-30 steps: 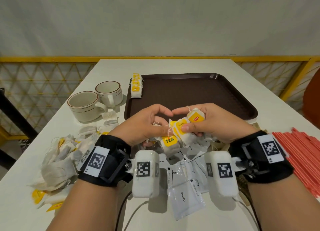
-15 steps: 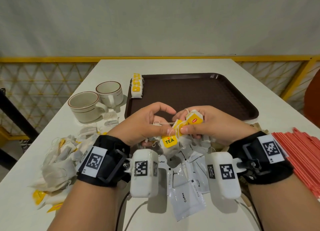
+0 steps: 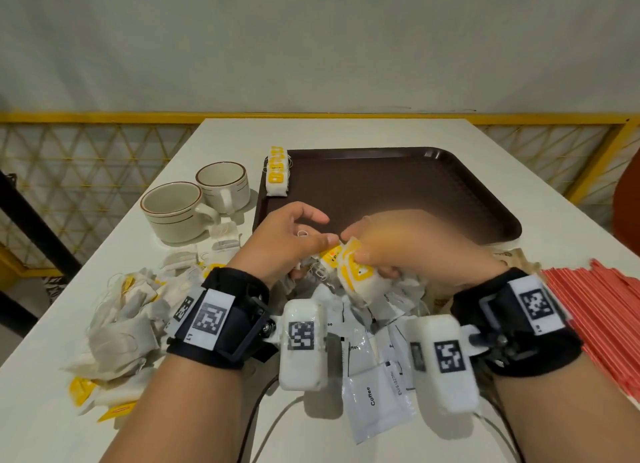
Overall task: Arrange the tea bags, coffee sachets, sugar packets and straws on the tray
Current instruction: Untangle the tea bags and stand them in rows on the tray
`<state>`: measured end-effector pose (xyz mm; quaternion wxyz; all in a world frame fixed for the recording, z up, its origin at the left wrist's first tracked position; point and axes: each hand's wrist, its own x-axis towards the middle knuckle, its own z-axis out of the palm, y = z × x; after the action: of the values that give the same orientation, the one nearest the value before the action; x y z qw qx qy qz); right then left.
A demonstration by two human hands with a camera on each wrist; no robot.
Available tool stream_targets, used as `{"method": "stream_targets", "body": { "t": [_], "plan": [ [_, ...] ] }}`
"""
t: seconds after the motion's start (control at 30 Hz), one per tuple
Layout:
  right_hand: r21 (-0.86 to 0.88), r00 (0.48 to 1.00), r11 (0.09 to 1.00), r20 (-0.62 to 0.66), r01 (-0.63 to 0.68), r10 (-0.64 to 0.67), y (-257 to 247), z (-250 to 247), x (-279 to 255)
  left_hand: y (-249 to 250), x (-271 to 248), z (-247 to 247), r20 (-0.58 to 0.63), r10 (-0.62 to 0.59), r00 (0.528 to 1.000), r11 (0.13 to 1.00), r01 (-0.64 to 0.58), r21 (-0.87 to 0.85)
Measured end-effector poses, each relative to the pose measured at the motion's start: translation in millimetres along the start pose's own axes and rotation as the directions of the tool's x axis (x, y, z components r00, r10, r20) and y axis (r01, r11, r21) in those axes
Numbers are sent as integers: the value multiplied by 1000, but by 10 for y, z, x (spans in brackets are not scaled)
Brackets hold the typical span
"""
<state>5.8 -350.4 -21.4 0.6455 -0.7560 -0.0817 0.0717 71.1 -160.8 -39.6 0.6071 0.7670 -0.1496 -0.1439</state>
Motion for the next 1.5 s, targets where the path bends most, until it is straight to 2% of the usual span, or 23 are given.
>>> {"method": "stream_targets", "body": {
  "t": [0.1, 0.17, 0.33, 0.57, 0.77, 0.9, 1.03, 1.3, 1.4, 1.5],
  "plan": [
    [-32, 990, 999, -141, -1, -3, 93, 89, 84, 23, -6, 33, 8, -3, 1000, 997, 3, -75],
    [-50, 982, 999, -188, -15, 5, 120, 93, 105, 35, -9, 44, 9, -6, 1000, 991, 7, -135],
    [-134, 985, 991, -174, -21, -2, 141, 81, 109, 47, -10, 69, -3, 0, 1000, 975, 0, -224],
    [-138, 988, 990, -151, -17, -4, 96, -8, 71, -4, 17, 29, -61, -3, 998, 989, -6, -147],
    [133, 992, 991, -124, 1, 15, -19, -139, -8, 62, -57, -1, 6, 65, 998, 993, -64, -100],
    [130, 991, 991, -126, -25, 42, -11, -181, -10, 149, -118, -20, 8, 158, 987, 982, -157, -102],
    [138, 991, 990, -129, -21, 39, -17, -173, -14, 175, -156, 24, 112, 159, 981, 984, -147, -104],
    [233, 963, 972, -266, 22, 41, 22, -81, 57, 97, -106, 148, 116, 151, 982, 985, -139, -104],
    [205, 959, 978, -282, 31, 28, 19, -63, 56, 75, -81, 141, 59, 143, 988, 988, -140, -62],
    [52, 952, 997, -303, 51, -33, 15, -66, 46, 49, -55, 102, 7, 128, 992, 990, -127, -61]
  ]
}}
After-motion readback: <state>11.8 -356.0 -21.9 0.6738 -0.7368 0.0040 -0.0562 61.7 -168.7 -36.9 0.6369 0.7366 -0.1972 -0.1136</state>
